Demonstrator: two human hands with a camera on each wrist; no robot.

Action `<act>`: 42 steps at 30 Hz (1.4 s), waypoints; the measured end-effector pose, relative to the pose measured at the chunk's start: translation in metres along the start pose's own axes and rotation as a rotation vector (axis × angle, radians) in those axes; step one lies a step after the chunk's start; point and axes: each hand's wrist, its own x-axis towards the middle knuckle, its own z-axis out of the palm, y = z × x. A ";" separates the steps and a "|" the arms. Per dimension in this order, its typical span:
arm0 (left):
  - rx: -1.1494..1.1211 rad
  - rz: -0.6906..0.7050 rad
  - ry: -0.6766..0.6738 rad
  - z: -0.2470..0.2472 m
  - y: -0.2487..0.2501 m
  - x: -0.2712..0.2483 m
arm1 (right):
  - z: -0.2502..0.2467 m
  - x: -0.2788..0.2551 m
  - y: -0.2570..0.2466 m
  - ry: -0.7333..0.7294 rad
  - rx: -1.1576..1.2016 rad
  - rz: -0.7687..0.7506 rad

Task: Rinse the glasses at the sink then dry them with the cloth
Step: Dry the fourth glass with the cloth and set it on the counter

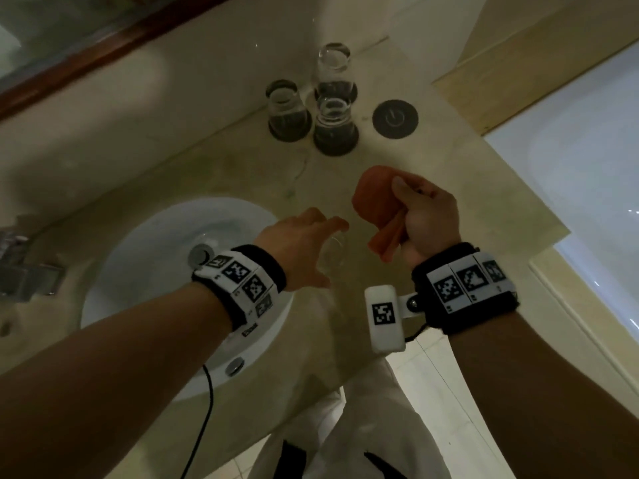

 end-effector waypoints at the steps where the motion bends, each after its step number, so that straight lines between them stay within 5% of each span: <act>1: -0.005 -0.003 0.038 0.004 0.001 0.001 | -0.003 -0.004 0.002 -0.004 -0.013 -0.005; 5: -0.139 -0.068 0.152 0.008 0.000 -0.003 | -0.011 -0.018 0.002 -0.025 -0.107 -0.018; 11: -0.745 -0.195 0.418 -0.031 -0.022 -0.030 | 0.012 -0.021 -0.008 -0.105 -0.220 -0.058; 18: -1.219 -0.216 0.748 -0.089 -0.040 -0.064 | 0.096 -0.023 -0.045 -0.490 -0.216 -0.116; 22: -1.239 -0.239 0.858 -0.098 -0.054 -0.093 | 0.148 -0.027 -0.056 -0.675 -0.201 -0.092; 31: -1.177 -0.525 1.122 -0.066 -0.113 -0.160 | 0.210 -0.065 -0.013 -1.056 -0.320 -0.049; 36: -1.279 -0.464 1.076 -0.052 -0.120 -0.188 | 0.230 -0.084 -0.002 -1.036 -0.362 -0.078; 42: -1.186 -0.440 1.205 -0.054 -0.137 -0.212 | 0.249 -0.116 0.001 -1.011 -0.357 -0.045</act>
